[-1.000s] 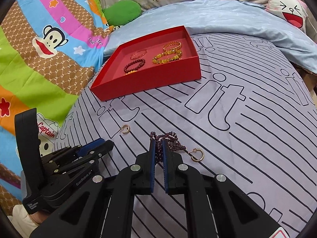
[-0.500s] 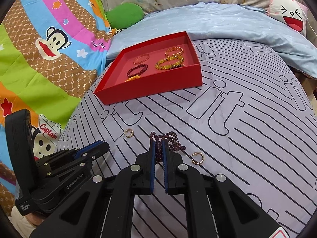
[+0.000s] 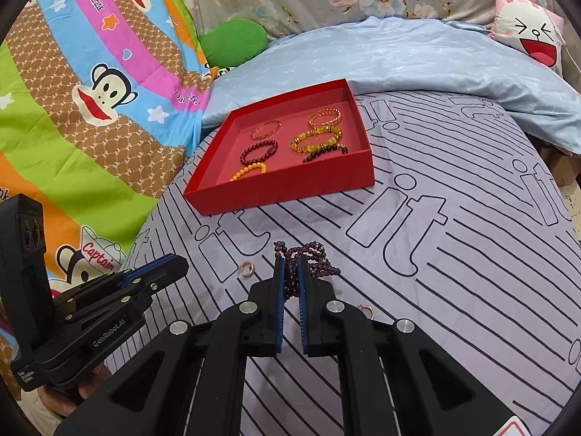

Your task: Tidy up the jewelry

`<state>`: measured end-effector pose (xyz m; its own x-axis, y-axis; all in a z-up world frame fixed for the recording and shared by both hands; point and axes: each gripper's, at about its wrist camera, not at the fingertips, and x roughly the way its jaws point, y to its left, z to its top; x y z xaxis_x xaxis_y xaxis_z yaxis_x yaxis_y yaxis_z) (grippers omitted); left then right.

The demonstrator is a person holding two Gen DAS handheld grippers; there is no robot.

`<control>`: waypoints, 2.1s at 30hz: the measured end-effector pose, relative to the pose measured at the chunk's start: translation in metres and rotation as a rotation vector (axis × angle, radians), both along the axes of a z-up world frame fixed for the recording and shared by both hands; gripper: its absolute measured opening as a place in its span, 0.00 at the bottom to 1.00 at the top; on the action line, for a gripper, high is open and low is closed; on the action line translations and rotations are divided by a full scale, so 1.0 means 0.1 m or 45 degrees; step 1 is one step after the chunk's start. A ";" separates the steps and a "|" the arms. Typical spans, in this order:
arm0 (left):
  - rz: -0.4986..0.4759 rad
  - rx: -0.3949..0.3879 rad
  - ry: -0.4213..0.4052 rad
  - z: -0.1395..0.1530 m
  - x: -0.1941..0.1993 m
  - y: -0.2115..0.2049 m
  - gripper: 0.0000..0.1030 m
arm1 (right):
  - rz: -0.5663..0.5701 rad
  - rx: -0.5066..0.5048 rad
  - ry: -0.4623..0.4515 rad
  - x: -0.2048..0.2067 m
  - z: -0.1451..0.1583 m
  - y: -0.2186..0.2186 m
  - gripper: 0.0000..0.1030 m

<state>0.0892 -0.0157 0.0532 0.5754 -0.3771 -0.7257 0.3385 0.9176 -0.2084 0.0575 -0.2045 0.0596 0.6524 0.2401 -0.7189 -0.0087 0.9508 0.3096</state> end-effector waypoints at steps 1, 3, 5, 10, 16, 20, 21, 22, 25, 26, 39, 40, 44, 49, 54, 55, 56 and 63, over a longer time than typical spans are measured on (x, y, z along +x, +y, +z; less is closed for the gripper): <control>0.000 0.000 -0.004 0.01 0.00 0.00 0.09 | -0.002 0.001 -0.003 0.00 0.01 0.00 0.07; 0.003 0.008 -0.014 0.03 0.01 0.00 0.09 | -0.007 0.001 -0.008 0.02 0.02 -0.02 0.07; 0.009 0.014 -0.012 0.02 0.03 0.00 0.09 | -0.014 -0.001 -0.012 0.02 0.04 -0.04 0.07; 0.017 0.045 -0.006 0.00 0.07 0.01 0.09 | -0.060 -0.026 -0.040 -0.01 0.15 -0.20 0.07; 0.035 0.046 -0.010 0.03 0.08 0.07 0.09 | -0.150 -0.055 -0.082 -0.05 0.36 -0.50 0.07; 0.041 0.051 -0.011 0.04 0.09 0.11 0.09 | -0.203 -0.068 -0.106 -0.07 0.46 -0.64 0.07; 0.044 0.051 -0.011 0.04 0.09 0.12 0.09 | -0.208 -0.069 -0.107 -0.08 0.46 -0.65 0.07; 0.049 0.050 -0.009 0.04 0.09 0.15 0.09 | -0.210 -0.069 -0.109 -0.08 0.47 -0.66 0.07; 0.072 0.057 -0.010 0.07 0.12 0.24 0.09 | -0.201 -0.069 -0.111 -0.06 0.48 -0.64 0.07; 0.082 0.063 -0.013 0.08 0.13 0.27 0.09 | -0.195 -0.067 -0.112 -0.05 0.48 -0.62 0.07; 0.125 0.102 -0.121 0.36 0.62 0.34 0.09 | -0.031 -0.080 -0.184 0.48 0.58 -0.18 0.07; 0.117 0.104 -0.133 0.38 0.68 0.31 0.09 | -0.022 -0.085 -0.190 0.53 0.60 -0.15 0.07; 0.094 0.109 -0.158 0.44 0.87 0.22 0.09 | 0.006 -0.097 -0.216 0.75 0.65 -0.05 0.07; 0.058 0.132 -0.186 0.49 1.04 0.10 0.09 | 0.028 -0.099 -0.223 0.92 0.64 0.02 0.07; 0.050 0.118 -0.177 0.47 1.04 0.06 0.09 | 0.036 -0.087 -0.219 0.98 0.62 0.08 0.07; 0.051 0.112 -0.166 0.45 1.01 0.07 0.09 | 0.036 -0.085 -0.216 0.97 0.62 0.08 0.07; 0.054 0.105 -0.154 0.43 0.98 0.08 0.09 | 0.037 -0.083 -0.211 0.97 0.61 0.08 0.07; 0.093 0.102 -0.005 0.13 0.46 0.32 0.09 | 0.044 -0.053 -0.153 0.63 0.50 0.10 0.07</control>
